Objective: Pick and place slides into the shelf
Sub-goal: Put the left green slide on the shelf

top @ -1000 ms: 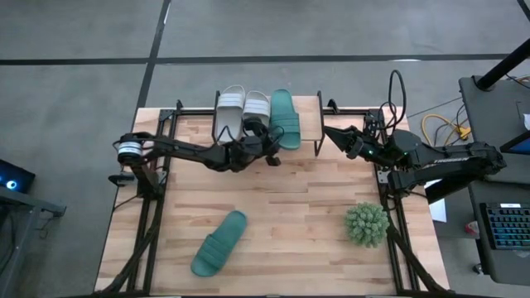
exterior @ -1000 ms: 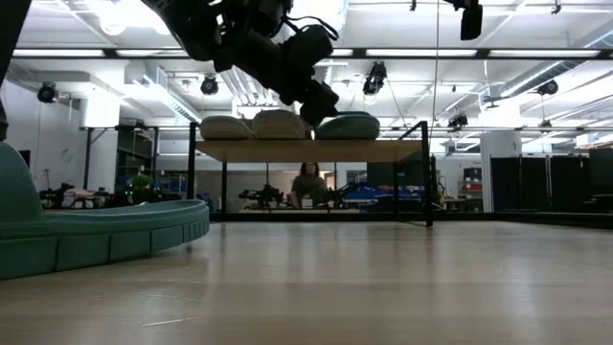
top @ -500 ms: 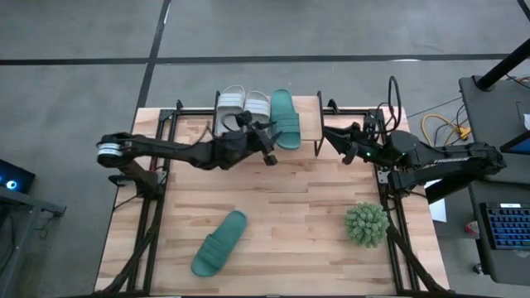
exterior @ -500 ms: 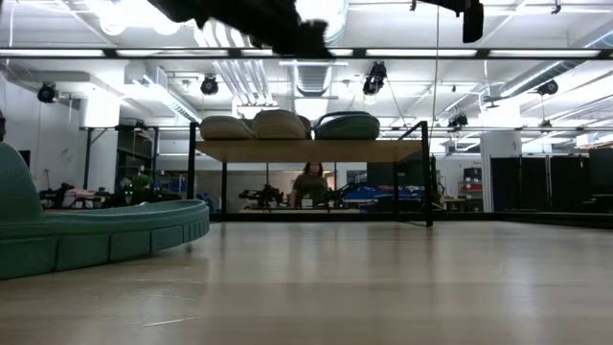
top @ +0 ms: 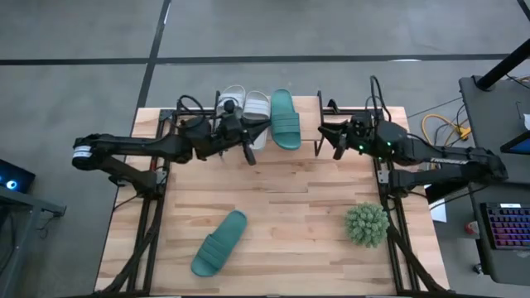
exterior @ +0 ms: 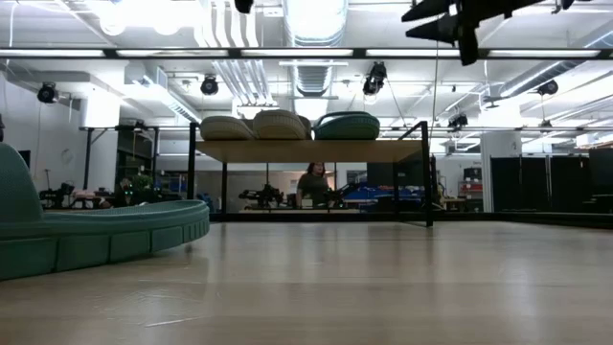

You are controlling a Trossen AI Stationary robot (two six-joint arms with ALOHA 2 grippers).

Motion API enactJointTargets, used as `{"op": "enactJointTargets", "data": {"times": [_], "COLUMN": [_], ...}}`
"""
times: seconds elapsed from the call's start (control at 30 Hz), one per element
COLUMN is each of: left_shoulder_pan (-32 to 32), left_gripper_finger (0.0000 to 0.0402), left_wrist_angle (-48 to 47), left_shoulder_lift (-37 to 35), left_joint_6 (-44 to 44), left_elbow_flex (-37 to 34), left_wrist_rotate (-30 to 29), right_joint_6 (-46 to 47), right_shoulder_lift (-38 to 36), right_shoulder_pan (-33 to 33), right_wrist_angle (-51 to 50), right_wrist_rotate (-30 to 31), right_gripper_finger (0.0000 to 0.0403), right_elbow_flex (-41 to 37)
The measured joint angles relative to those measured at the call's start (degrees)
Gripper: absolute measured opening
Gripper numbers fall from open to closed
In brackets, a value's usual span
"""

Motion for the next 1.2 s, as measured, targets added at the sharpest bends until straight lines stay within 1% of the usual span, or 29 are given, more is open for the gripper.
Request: {"op": "enactJointTargets", "data": {"times": [0.07, 0.13, 0.27, 0.3, 0.47, 0.6, 0.73, 0.83, 1.03, 1.2], "left_shoulder_pan": [0.0, 0.0, 0.0, 0.0, 0.0, -0.2, -0.5, -0.8, -1.2, -1.6], "left_gripper_finger": [0.0001, 0.0001, 0.0, 0.0, 0.0, 0.0, 0.0, 0.0, 0.0, 0.0], "left_wrist_angle": [-0.1, 0.6, 0.5, 0.4, 0.5, 0.4, 0.3, 0.3, 0.2, 0.0], "left_shoulder_lift": [-1.2, -2.0, -3.6, -4.1, -5.3, -5.5, -5.5, -5.6, -6.0, -6.1], "left_joint_6": [0.0, 0.0, 0.0, -0.1, -0.1, -0.2, -0.1, -0.1, -0.1, 0.0], "left_elbow_flex": [0.0, 0.0, 0.0, 0.0, 0.0, -0.1, -0.1, -0.1, -0.2, -0.2], "left_wrist_rotate": [0.0, 0.0, 0.0, 0.0, 0.0, 0.0, 0.0, 0.0, 0.0, 0.0], "right_joint_6": [-1.5, -3.7, -9.4, -11.0, -18.5, -20.3, -20.6, -20.4, -17.8, -18.0], "right_shoulder_lift": [1.0, 2.5, 6.1, 7.0, 11.7, 15.7, 18.4, 19.7, 22.2, 24.5], "right_shoulder_pan": [-2.5, -4.7, -8.3, -8.9, -10.6, -11.1, -11.1, -11.7, -14.4, -14.5], "right_wrist_angle": [-0.4, -2.9, -11.8, -13.8, -22.5, -27.1, -29.1, -29.6, -29.6, -27.8], "right_wrist_rotate": [-3.9, -6.5, -9.1, -9.4, -10.4, -10.5, -10.5, -10.5, -10.4, -10.4], "right_gripper_finger": [0.0103, 0.008, 0.0021, 0.0016, 0.0009, 0.0008, 0.0008, 0.0008, 0.0008, 0.0008], "right_elbow_flex": [0.2, 1.6, 7.1, 8.5, 15.4, 19.7, 22.5, 22.6, 19.8, 18.3]}}
